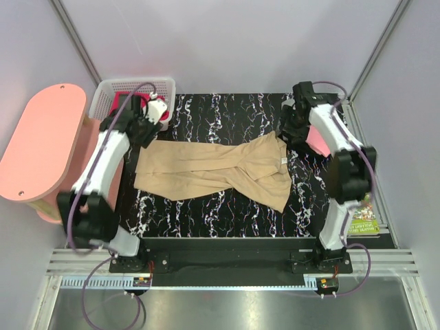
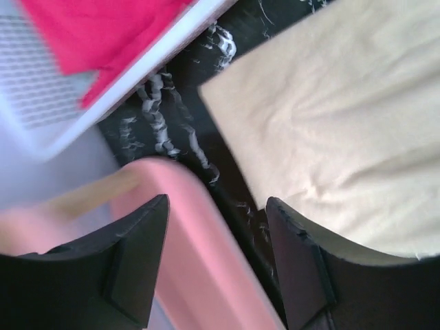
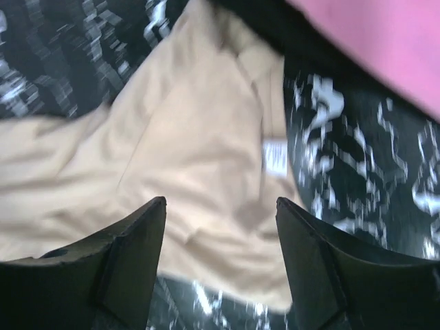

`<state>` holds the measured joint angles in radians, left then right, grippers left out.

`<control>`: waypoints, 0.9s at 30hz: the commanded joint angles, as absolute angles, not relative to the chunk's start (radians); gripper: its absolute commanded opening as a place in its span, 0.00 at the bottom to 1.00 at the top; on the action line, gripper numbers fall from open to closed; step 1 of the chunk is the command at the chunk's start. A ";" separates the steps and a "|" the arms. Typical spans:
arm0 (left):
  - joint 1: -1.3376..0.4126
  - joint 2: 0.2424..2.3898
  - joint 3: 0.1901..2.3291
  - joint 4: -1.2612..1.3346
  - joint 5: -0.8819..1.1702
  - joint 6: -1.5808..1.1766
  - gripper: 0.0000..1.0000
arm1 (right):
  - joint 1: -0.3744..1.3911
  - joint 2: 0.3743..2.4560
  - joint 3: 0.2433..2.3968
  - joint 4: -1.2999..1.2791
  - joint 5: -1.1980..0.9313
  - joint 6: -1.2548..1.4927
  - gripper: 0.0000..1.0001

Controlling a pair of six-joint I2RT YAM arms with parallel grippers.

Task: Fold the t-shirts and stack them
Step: Fold the flattened tshirt in 1/3 of the way, then grap the side of the flattened tshirt closest away from the robot with both arms

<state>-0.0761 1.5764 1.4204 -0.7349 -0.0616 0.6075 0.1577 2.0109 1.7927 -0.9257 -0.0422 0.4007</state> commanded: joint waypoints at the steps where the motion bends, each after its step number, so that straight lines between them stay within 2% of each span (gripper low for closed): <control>1: -0.135 1.336 1.158 -0.836 -0.017 0.672 0.64 | 0.213 1.604 1.544 -0.901 -0.080 0.489 0.72; 6: -0.160 1.243 0.908 -0.789 -0.055 0.684 0.62 | 0.324 1.324 1.028 -0.736 -0.115 0.668 0.71; 9: -0.161 1.233 0.848 -0.772 -0.046 0.670 0.62 | 0.359 1.206 0.819 -0.663 -0.138 0.781 0.68; 12: -0.163 1.241 0.839 -0.762 -0.040 0.658 0.61 | 0.388 1.132 0.709 -0.635 -0.124 0.854 0.69; 14: -0.163 1.246 0.830 -0.744 -0.043 0.654 0.61 | 0.388 1.100 0.683 -0.630 -0.115 0.874 0.72; 20: -0.161 1.275 0.807 -0.686 -0.049 0.644 0.61 | 0.390 1.094 0.631 -0.634 -0.077 0.879 0.73; 27: -0.161 1.338 0.818 -0.644 -0.060 0.627 0.60 | 0.390 1.219 0.658 -0.601 -0.029 0.836 0.72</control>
<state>-0.1627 1.3117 0.8089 -0.7017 -0.0513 0.6456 0.3801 1.1587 0.6392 -0.6437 -0.0784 0.8448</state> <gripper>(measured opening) 0.610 0.725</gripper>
